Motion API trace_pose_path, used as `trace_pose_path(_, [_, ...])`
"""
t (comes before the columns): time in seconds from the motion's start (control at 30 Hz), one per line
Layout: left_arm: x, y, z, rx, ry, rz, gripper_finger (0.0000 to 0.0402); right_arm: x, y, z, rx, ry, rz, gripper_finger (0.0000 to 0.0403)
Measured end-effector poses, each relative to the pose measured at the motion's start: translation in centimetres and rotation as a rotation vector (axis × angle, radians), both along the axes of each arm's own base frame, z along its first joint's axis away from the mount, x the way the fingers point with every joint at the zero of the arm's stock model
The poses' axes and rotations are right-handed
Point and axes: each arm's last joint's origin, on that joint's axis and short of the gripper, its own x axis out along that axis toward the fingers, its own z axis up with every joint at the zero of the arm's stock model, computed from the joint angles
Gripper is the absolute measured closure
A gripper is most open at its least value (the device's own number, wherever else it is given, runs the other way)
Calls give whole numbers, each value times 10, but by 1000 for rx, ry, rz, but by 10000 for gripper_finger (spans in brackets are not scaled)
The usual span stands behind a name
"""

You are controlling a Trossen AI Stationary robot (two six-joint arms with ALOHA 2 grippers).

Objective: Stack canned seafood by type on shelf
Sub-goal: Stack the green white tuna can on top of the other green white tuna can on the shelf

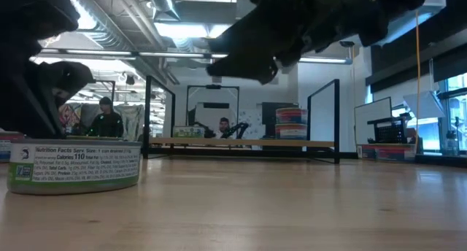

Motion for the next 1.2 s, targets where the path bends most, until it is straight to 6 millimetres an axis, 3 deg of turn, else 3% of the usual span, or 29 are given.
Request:
trace_pose_path(0.27, [-11,3,-11,-10,-43,-3,369,21,26,-14,-148,-17,105,125])
trace_pose_path(0.5, [-23,7,-21,-30,-83,20,369,41,62,-25,-476,-67,206,125])
trace_pose_path(0.73, [-23,7,-22,-27,-82,21,369,64,87,-37,-775,12,241,125])
trace_pose_path(0.9, [-24,7,-22,-23,-82,17,369,68,97,-44,-924,46,256,125])
trace_pose_path(1.2, [-24,7,-22,-22,-88,20,369,65,99,-48,-1021,68,330,125])
